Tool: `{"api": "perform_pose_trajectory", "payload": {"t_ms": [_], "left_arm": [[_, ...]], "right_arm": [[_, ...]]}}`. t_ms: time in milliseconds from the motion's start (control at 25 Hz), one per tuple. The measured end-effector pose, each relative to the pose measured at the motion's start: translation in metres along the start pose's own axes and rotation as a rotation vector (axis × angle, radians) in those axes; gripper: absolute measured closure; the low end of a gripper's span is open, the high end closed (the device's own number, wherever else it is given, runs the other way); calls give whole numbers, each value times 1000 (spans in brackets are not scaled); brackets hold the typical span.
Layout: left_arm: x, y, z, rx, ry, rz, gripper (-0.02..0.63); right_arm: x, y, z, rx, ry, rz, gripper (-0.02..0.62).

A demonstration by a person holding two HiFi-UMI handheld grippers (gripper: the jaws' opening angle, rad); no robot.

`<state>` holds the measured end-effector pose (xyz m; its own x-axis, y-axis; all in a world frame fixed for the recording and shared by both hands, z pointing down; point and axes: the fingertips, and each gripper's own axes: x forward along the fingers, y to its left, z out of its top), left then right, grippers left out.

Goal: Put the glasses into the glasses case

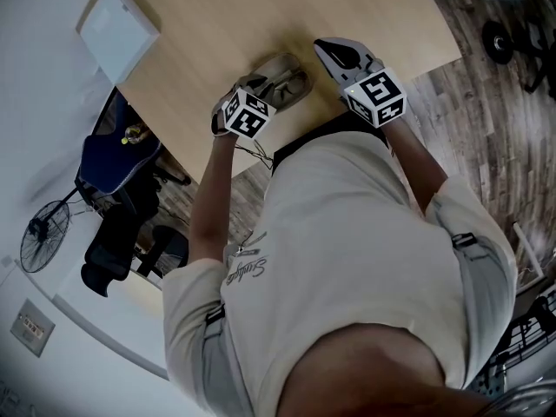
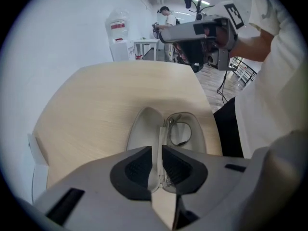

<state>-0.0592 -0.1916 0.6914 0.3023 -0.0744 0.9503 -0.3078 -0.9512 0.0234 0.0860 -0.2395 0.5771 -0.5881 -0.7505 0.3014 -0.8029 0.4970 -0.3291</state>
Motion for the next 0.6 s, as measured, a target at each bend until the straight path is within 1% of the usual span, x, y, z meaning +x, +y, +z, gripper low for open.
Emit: {"api": "perform_pose_trajectory", "payload": {"t_ms": [120,280,360,480,600], "left_arm": [[-17,5,4,-83,-84,11,550],[-41,12,4,-206,-209,50,579],[-53,15,-1,-269,-265,77,584],[-73,21,-11,-333,-330,132,588],[-95,19,-22,-421,-415,145,591]], "right_arm": [[3,12,6,-22,8,12,600],[3,30,15,-57,11,35,600],[3,40,18,-76,15,47,598],[5,56,25,-105,16,56,600],[3,73,34,-129,13,58,600]]}}
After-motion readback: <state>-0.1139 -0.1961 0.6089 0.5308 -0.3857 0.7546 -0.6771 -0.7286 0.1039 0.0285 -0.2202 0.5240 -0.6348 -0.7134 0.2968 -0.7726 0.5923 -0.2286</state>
